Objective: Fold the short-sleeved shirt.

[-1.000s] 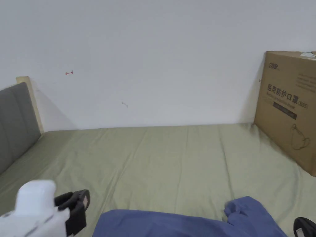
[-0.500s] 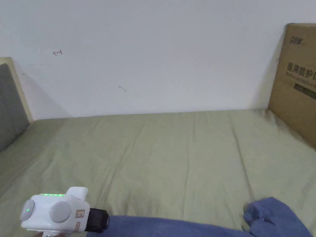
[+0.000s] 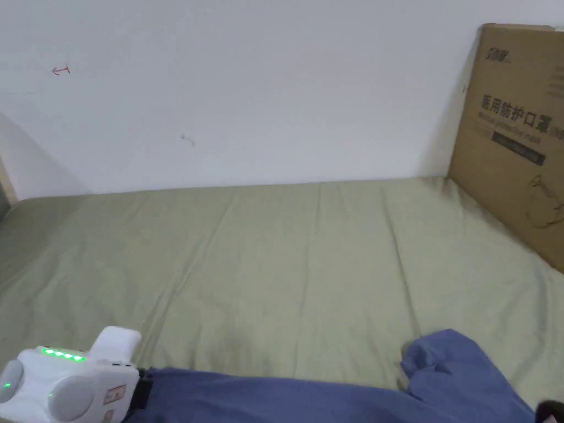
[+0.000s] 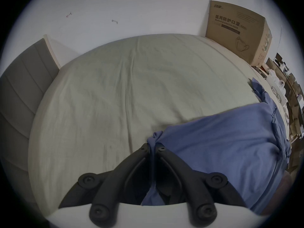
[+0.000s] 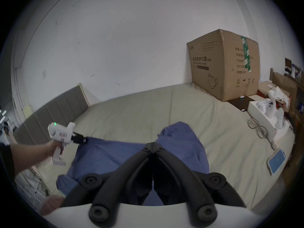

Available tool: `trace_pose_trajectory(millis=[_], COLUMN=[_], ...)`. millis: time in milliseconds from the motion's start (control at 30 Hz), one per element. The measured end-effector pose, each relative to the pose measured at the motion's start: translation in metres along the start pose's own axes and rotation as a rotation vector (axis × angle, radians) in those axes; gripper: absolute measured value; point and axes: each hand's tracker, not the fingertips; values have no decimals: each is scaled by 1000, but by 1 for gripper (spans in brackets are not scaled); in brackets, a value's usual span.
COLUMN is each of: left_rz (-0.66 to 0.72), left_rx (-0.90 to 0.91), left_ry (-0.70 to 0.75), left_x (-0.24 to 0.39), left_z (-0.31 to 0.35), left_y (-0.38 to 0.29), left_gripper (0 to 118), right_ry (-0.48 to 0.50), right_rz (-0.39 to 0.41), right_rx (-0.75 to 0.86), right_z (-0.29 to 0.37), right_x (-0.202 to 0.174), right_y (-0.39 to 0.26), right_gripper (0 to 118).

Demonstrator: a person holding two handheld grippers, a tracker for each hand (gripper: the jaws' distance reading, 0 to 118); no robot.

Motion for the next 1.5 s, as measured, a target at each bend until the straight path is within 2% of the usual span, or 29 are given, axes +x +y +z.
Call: trace_pose_trajectory(millis=[67, 100, 133, 167, 200, 267, 300, 333, 400, 467, 500, 567, 633, 667, 700, 733, 800, 867, 1033, 1133, 1400, 1500], left_rz=[-2, 7, 14, 21, 35, 39, 38, 34, 21, 12, 13, 17, 19, 18, 16, 16, 22, 35, 62, 101, 164, 152], left_rx=[25, 35, 39, 40, 34, 36, 35, 33, 20, -2, -7, -27, -43, -48, -50, -53, -59, -66, -14, 25, 157, 220], left_ry=[10, 6, 9, 8, -4, -7, -11, -9, -8, -8, -6, -7, -4, -5, -3, -3, 4, 19, 56, 68, 146, 199], left_x=[-3, -4, -5, -6, -6, 3, 4, 6, 6, 7, 7, 2, 3, 0, 2, 3, 4, 6, -4, -15, -53, -62], left_z=[14, 20, 24, 27, 30, 38, 40, 40, 39, 37, 36, 31, 28, 26, 26, 26, 29, 35, 71, 88, 98, 101], left_y=[3, 3, 3, 3, 2, 0, -1, -3, -4, -7, -8, -9, -10, -11, -11, -12, -14, -14, 0, 24, 117, 158], left_gripper=[4, 4, 4, 4, 4, 4, 4, 4, 4, 4, 4, 4, 4, 4, 4, 4, 4, 4, 4, 4, 4, 4], right_ry=[-4, 41, 134, 168, 98, -33, -69, -126, -242, -305, -331, -331, -319, -313, -267, -227, -166, -162, -255, -249, -252, -259], right_rz=[-12, -23, -48, -108, -142, -150, -149, -122, -133, -132, -125, -84, -33, -3, -4, 2, -3, -18, 20, -27, -26, 16], right_rx=[-49, -141, -257, -420, -521, -601, -631, -632, -643, -749, -750, -762, -738, -701, -703, -704, -734, -718, -525, -467, -266, -179], right_z=[-35, -63, -90, -124, -152, -198, -215, -229, -252, -274, -276, -271, -261, -252, -247, -243, -241, -234, -202, -193, -236, -254], right_x=[21, 36, 50, 64, 75, 92, 100, 112, 132, 136, 139, 140, 131, 121, 113, 106, 95, 88, 72, 64, 35, 18], right_y=[27, 40, 49, 55, 56, 48, 44, 41, 36, 20, 14, 5, 3, 5, 7, 7, 4, 2, 46, 91, 197, 234], right_gripper=[0, 5, 11, 18, 28, 102, 118, 118, 118, 117, 116, 105, 86, 64, 27, 2, 2, 2, 2, 2, 2, 2])
